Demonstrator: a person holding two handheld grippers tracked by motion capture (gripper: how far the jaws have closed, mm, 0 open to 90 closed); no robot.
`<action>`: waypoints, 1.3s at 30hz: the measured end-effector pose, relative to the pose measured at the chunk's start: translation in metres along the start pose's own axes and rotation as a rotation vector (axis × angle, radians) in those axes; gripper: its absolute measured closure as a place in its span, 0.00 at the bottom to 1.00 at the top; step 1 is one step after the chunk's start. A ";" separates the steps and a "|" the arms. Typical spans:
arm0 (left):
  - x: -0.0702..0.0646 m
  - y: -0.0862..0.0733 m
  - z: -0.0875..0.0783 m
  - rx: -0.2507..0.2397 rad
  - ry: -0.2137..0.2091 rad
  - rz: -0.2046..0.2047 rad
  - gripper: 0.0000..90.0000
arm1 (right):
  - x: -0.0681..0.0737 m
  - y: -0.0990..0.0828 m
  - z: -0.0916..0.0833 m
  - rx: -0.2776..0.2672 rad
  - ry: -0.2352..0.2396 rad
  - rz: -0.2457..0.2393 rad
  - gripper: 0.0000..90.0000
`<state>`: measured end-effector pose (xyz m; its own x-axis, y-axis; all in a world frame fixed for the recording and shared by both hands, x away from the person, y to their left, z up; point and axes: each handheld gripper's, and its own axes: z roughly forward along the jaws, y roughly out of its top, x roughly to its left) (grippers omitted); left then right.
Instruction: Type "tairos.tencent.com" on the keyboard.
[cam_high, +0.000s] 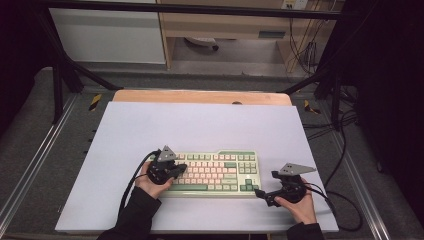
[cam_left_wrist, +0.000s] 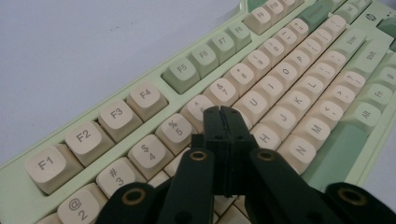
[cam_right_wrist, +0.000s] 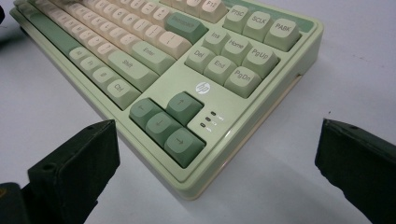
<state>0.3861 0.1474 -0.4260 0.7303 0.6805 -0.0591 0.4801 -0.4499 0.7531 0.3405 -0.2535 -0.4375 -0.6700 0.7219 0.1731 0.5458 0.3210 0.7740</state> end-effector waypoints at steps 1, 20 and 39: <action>0.000 0.000 0.000 0.000 -0.001 0.000 1.00 | 0.000 0.000 0.000 0.001 0.001 0.000 0.00; -0.001 -0.001 -0.006 -0.016 -0.013 0.009 1.00 | 0.001 0.000 0.000 0.001 0.002 0.003 0.00; 0.008 -0.010 -0.034 -0.029 -0.009 0.009 1.00 | 0.001 -0.001 0.000 0.003 0.003 -0.001 0.01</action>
<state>0.3701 0.1772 -0.4117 0.7385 0.6717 -0.0581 0.4598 -0.4387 0.7721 0.3393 -0.2530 -0.4380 -0.6722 0.7197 0.1737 0.5465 0.3240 0.7723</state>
